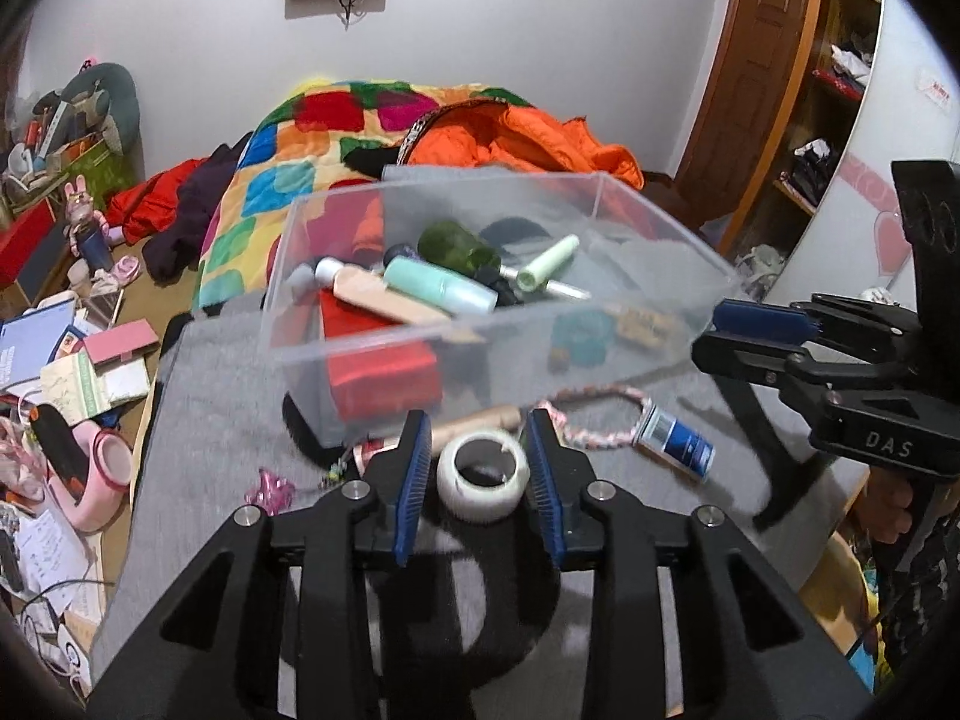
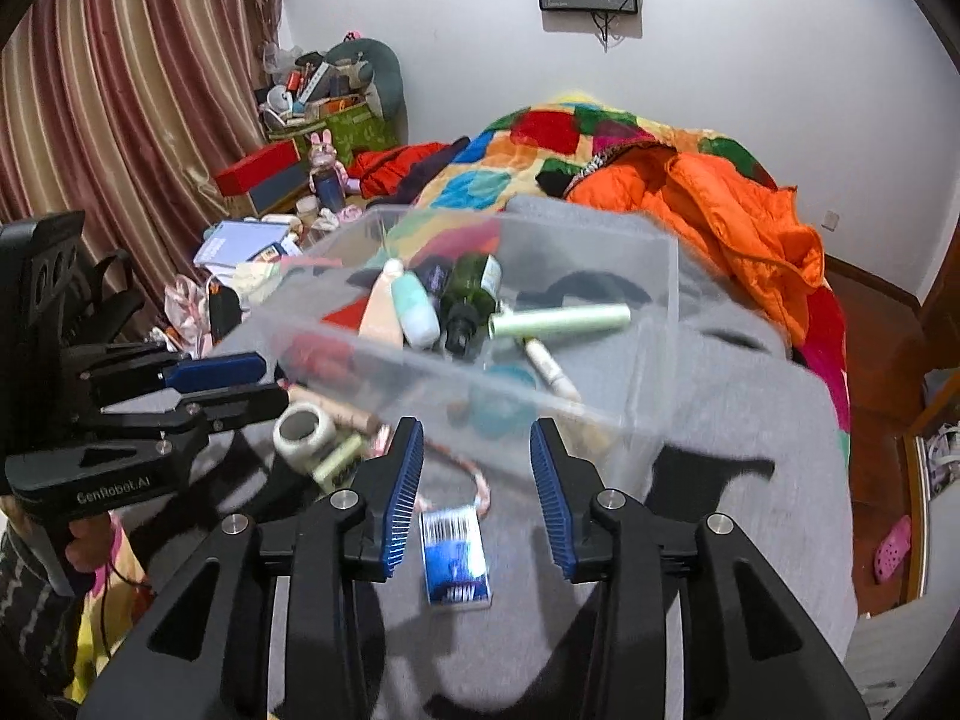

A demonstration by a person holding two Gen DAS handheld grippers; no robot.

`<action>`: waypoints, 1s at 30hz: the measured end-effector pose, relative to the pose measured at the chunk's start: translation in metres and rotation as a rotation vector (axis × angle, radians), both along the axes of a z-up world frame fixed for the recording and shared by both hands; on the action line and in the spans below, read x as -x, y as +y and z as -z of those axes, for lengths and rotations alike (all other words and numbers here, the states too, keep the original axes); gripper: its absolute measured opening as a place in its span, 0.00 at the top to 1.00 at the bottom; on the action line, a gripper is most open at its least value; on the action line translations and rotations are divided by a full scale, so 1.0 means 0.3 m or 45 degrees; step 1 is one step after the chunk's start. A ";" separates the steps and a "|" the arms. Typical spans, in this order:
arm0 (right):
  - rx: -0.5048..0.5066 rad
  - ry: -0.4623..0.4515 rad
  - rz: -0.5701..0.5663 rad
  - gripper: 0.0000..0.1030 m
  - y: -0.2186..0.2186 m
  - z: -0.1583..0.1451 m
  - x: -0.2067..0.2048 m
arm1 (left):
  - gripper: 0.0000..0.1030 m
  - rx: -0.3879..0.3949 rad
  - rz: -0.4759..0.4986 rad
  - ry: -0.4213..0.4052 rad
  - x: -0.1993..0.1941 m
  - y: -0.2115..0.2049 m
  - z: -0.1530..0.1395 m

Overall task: Organize objects
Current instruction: 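Grasp the white tape roll with the left tool while the right tool grasps the blue card packet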

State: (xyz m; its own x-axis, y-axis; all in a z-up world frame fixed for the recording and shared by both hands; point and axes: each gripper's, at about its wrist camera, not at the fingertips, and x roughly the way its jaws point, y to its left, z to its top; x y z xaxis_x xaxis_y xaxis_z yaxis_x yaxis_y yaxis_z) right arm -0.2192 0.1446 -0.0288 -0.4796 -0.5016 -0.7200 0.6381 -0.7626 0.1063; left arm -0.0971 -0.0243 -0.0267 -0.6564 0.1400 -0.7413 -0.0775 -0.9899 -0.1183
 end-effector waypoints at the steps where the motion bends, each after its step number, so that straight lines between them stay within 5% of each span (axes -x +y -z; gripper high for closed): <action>1: -0.003 -0.013 0.003 0.67 0.007 0.012 -0.008 | 0.67 0.000 0.001 -0.009 -0.006 0.000 0.008; 15: -0.051 -0.175 0.012 0.65 0.033 0.175 -0.054 | 0.60 0.020 -0.010 -0.106 -0.024 0.003 0.113; 23: -0.097 -0.094 0.032 0.65 -0.002 0.193 -0.085 | 0.55 -0.029 -0.012 -0.092 0.016 0.018 0.114; 30: -0.069 -0.086 0.042 0.75 0.000 0.188 -0.103 | 0.55 -0.043 -0.021 -0.100 0.044 0.036 0.130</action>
